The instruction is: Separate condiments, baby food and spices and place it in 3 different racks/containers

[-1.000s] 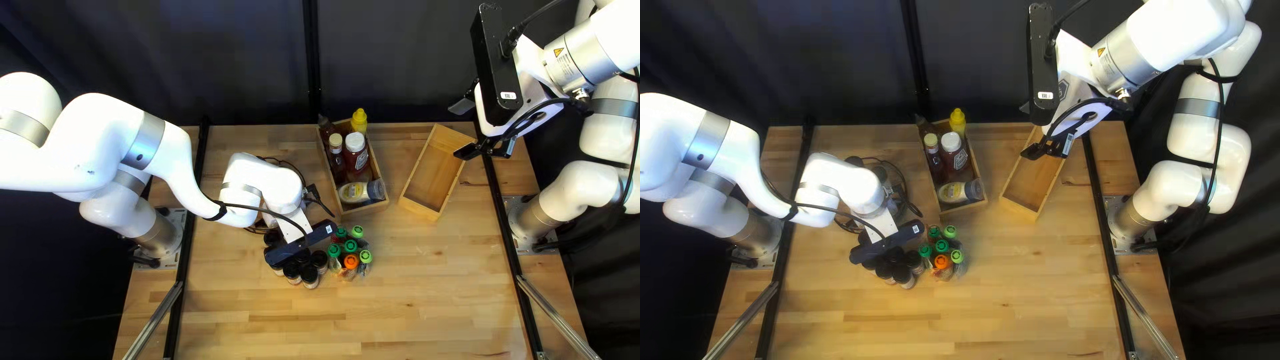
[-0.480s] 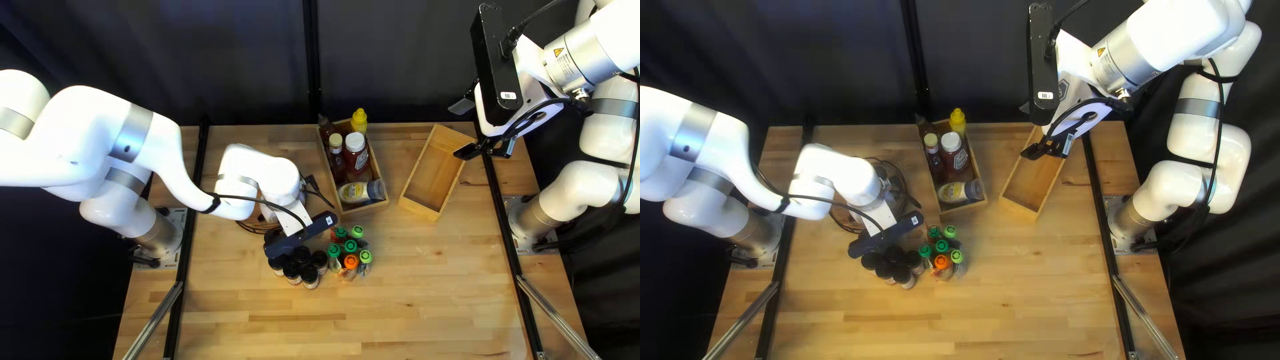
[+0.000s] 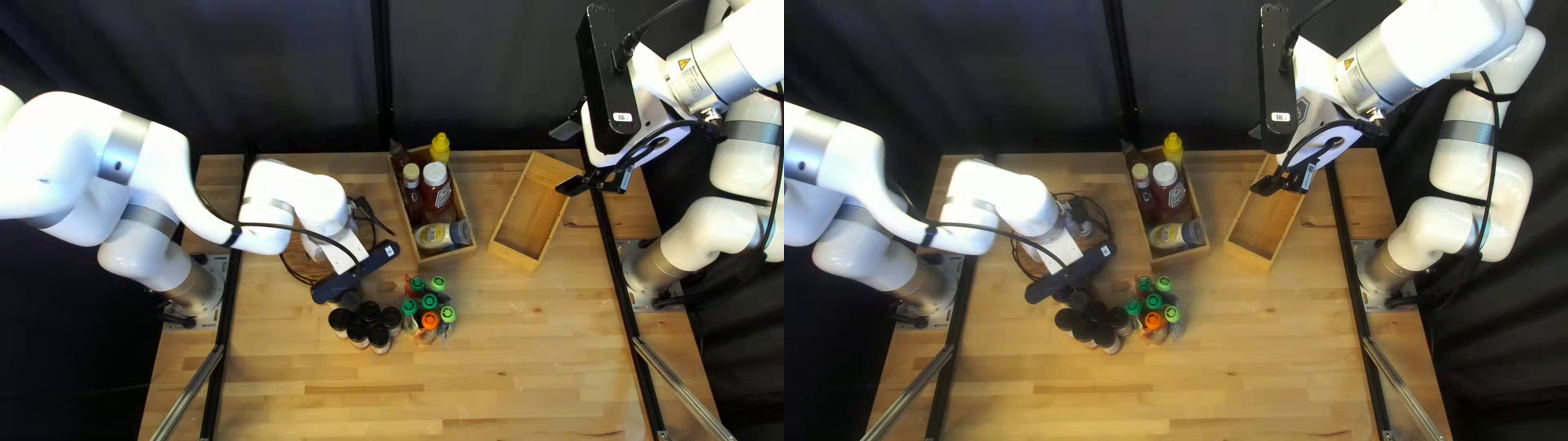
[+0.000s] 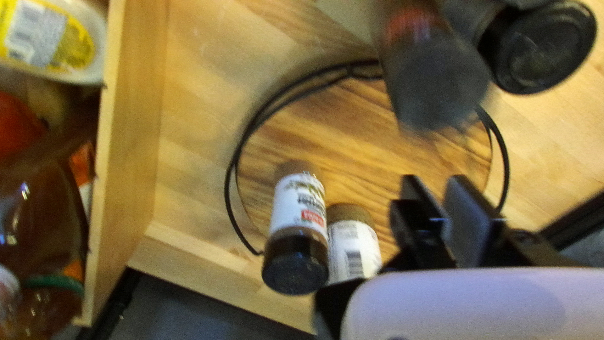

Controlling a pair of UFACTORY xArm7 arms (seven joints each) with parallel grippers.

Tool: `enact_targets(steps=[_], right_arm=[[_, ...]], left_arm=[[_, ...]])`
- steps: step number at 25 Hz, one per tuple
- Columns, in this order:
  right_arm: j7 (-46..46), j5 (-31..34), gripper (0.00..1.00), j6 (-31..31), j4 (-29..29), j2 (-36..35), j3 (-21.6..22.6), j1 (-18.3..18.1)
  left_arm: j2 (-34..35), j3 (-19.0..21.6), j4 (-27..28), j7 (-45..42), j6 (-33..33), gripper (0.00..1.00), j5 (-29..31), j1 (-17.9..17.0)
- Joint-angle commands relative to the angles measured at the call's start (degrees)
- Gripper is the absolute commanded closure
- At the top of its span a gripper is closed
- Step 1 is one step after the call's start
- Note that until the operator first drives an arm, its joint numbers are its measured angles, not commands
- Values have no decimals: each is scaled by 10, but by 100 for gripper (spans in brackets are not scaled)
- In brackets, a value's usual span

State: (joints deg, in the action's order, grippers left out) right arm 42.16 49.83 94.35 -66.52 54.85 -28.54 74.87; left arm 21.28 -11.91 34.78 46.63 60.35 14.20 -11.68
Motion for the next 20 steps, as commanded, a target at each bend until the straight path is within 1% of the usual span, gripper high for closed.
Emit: enact_targets(steps=[1, 6, 7, 8, 9, 12, 16, 20], right_arm=[[0, 0, 0, 0, 0, 0, 0, 0], [0, 0, 0, 0, 0, 0, 0, 0], [0, 0, 0, 0, 0, 0, 0, 0], [0, 0, 0, 0, 0, 0, 0, 0], [0, 0, 0, 0, 0, 0, 0, 0], [0, 0, 0, 0, 0, 0, 0, 0], [0, 0, 0, 0, 0, 0, 0, 0], [0, 0, 0, 0, 0, 0, 0, 0]], left_arm=[[38, 2, -22, -20, 14, 100, 10, 14], [43, 8, -22, -36, 13, 100, 6, 12], [42, 9, -20, -38, 14, 32, 4, 10], [35, 11, -12, -38, 14, 11, -3, 5], [29, 11, -7, -36, 13, 0, -7, 2], [-15, 4, 15, -12, -5, 0, -21, -7], [-78, -7, 34, 22, -46, 0, -36, -13], [-115, -5, 45, 39, -71, 0, -48, -20]])
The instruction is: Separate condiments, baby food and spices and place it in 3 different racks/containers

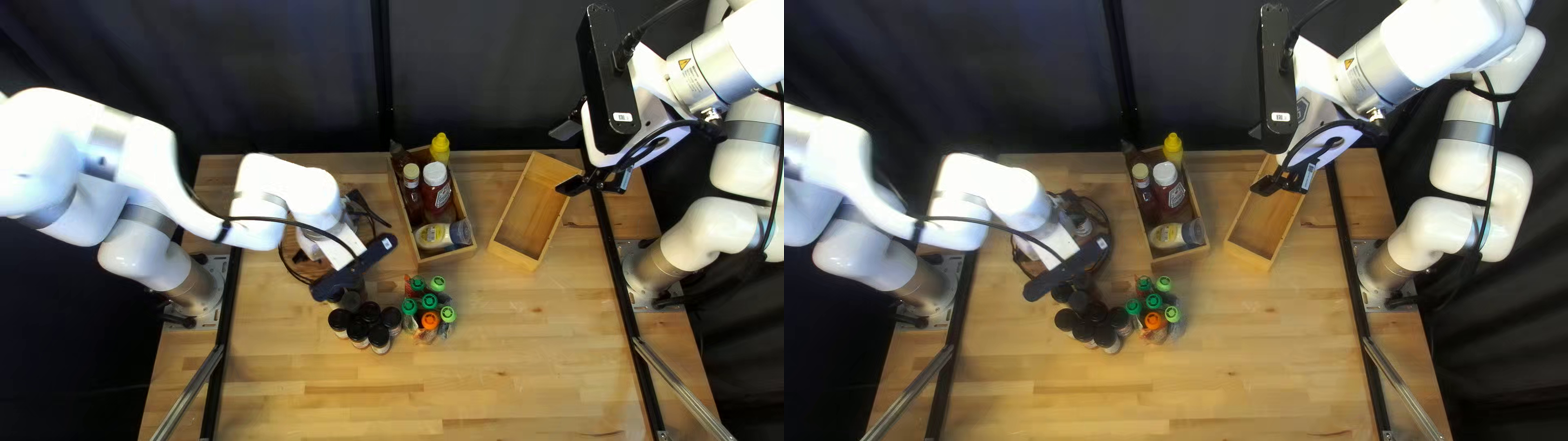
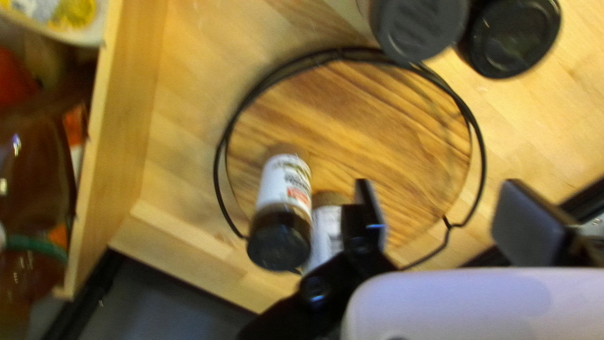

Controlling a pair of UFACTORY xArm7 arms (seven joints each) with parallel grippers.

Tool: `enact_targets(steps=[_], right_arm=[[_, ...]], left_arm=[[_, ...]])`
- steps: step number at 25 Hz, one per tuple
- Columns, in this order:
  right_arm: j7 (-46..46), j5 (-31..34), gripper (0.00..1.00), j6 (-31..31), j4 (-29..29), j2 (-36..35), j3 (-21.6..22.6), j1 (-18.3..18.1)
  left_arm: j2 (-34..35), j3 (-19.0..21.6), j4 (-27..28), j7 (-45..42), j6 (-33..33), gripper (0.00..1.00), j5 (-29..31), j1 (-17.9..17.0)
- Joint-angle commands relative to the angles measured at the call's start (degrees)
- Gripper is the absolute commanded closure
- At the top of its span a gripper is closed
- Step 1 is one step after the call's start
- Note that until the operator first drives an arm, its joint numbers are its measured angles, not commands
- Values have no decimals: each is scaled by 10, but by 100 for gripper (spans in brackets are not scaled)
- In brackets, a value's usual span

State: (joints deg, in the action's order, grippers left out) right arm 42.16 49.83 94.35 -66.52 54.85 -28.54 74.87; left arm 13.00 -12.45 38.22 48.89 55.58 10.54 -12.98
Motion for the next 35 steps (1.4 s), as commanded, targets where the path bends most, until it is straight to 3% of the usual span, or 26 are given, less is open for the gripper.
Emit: enact_targets(steps=[1, 16, 34, 35], right_arm=[[0, 0, 0, 0, 0, 0, 0, 0], [0, 0, 0, 0, 0, 0, 0, 0], [0, 0, 0, 0, 0, 0, 0, 0], [0, 0, 0, 0, 0, 0, 0, 0]], left_arm=[[-43, 0, 14, 22, -29, 0, -16, -9], [-93, -10, 11, 111, -88, 0, -62, -12], [-89, -2, 12, 108, -93, 0, -70, -20], [-88, -1, 12, 107, -91, 11, -70, -21]])
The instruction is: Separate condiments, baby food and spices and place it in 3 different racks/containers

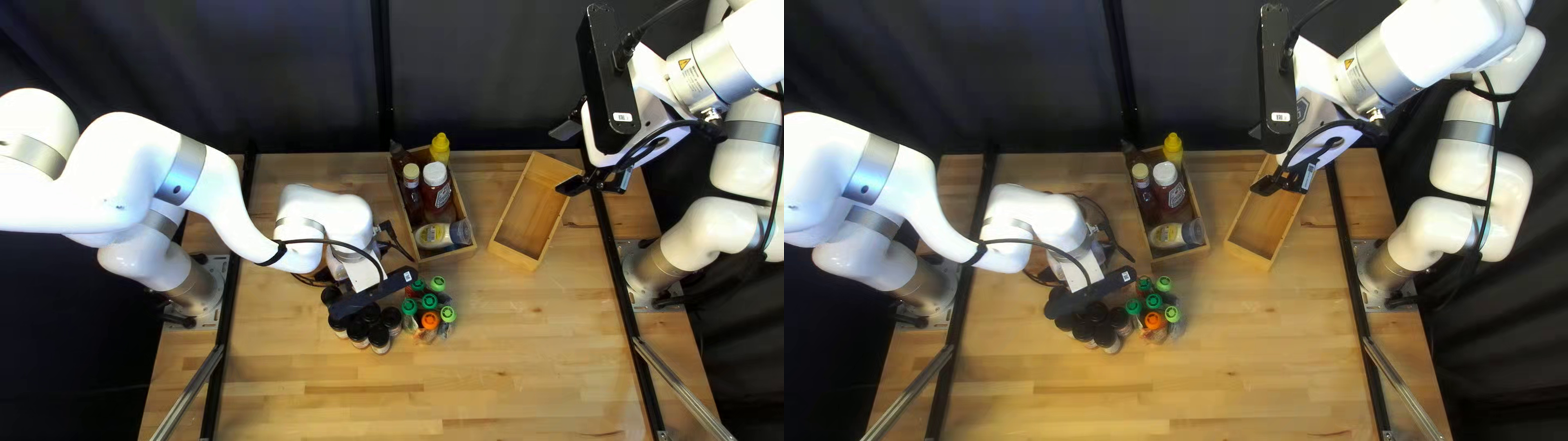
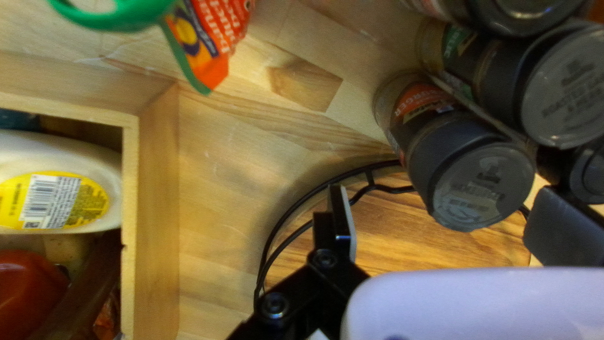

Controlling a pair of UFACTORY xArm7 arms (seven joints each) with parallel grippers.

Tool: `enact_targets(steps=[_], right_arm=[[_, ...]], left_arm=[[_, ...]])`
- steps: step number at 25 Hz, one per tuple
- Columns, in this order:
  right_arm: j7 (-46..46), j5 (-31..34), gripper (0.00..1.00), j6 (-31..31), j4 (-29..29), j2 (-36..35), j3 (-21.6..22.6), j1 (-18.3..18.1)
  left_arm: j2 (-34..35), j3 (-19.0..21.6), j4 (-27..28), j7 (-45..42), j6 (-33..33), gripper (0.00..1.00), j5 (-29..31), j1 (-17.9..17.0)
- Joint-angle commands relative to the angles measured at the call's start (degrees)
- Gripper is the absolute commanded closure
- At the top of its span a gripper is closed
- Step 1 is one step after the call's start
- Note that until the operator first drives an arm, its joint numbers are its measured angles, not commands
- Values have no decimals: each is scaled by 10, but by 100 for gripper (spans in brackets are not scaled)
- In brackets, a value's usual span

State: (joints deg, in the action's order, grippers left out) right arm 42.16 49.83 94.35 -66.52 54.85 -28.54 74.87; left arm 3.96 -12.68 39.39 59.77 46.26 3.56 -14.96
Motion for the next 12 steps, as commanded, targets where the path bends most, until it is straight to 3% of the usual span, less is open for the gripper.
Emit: enact_targets(steps=[1, 2, 3, 12], right_arm=[[0, 0, 0, 0, 0, 0, 0, 0], [0, 0, 0, 0, 0, 0, 0, 0], [0, 0, 0, 0, 0, 0, 0, 0], [0, 0, 0, 0, 0, 0, 0, 0]], left_arm=[[5, 2, 0, -4, 3, 32, -1, -2], [6, 3, 0, -5, 3, 91, -2, -3], [7, 5, 1, -7, 5, 100, -2, -4], [36, 10, 6, -23, 39, 100, 11, -5]])
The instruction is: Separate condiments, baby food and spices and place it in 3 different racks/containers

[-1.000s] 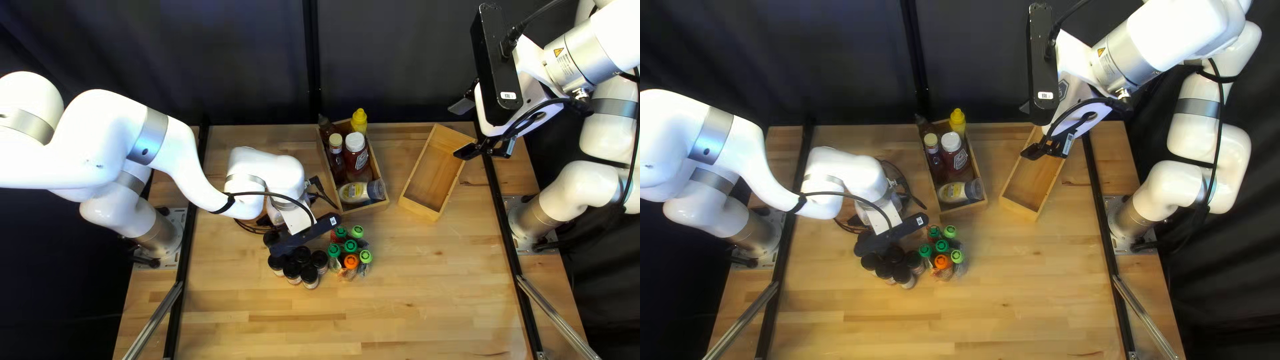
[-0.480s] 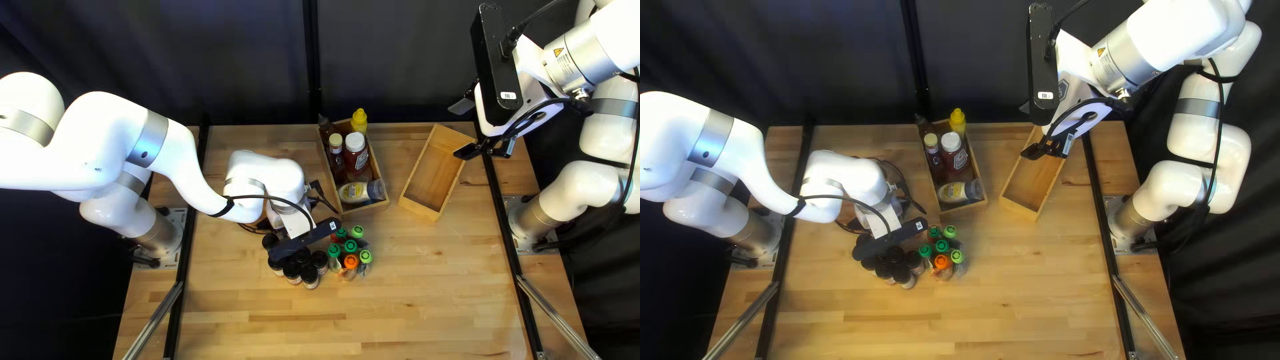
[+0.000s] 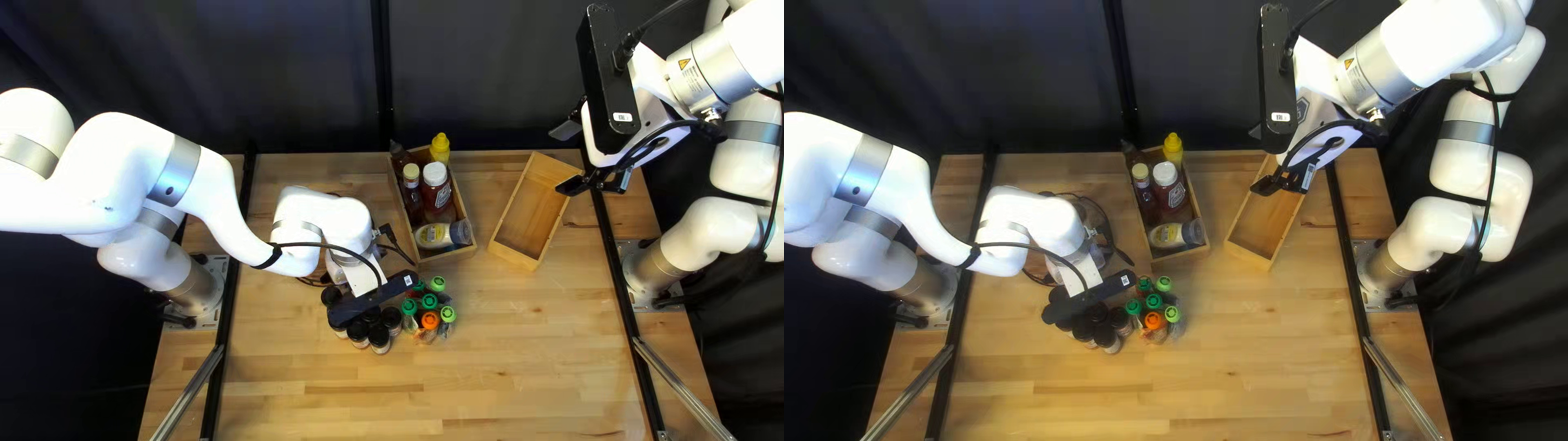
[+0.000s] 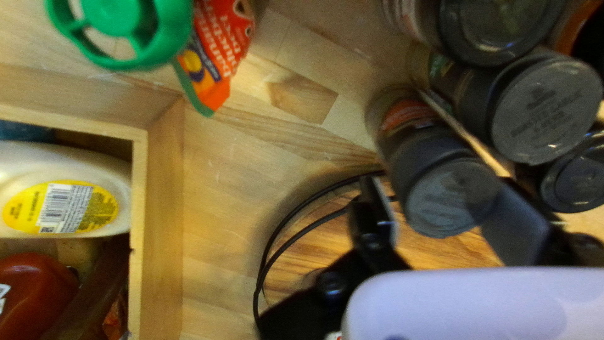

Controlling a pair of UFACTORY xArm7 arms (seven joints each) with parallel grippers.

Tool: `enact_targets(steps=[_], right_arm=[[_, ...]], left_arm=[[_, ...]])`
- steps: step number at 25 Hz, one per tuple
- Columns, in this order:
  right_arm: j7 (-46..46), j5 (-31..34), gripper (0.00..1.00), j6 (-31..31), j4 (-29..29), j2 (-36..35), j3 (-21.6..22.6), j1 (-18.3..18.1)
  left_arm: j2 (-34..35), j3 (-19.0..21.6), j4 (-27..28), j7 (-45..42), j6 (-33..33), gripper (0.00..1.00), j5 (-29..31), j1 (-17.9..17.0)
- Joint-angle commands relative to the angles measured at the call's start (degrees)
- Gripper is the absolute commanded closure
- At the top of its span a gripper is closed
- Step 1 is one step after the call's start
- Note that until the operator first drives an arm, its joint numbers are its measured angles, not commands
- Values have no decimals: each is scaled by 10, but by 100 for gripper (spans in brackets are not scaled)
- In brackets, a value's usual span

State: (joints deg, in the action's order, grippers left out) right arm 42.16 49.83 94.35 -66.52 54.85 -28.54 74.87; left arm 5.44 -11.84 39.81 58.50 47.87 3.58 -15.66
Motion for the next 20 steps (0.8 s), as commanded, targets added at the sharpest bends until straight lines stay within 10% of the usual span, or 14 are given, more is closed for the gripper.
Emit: enact_targets(steps=[1, 20], right_arm=[[0, 0, 0, 0, 0, 0, 0, 0], [0, 0, 0, 0, 0, 0, 0, 0]], left_arm=[[34, 3, 1, -15, 36, 100, 17, 3], [295, 22, -126, -187, 159, 100, 122, 118]])
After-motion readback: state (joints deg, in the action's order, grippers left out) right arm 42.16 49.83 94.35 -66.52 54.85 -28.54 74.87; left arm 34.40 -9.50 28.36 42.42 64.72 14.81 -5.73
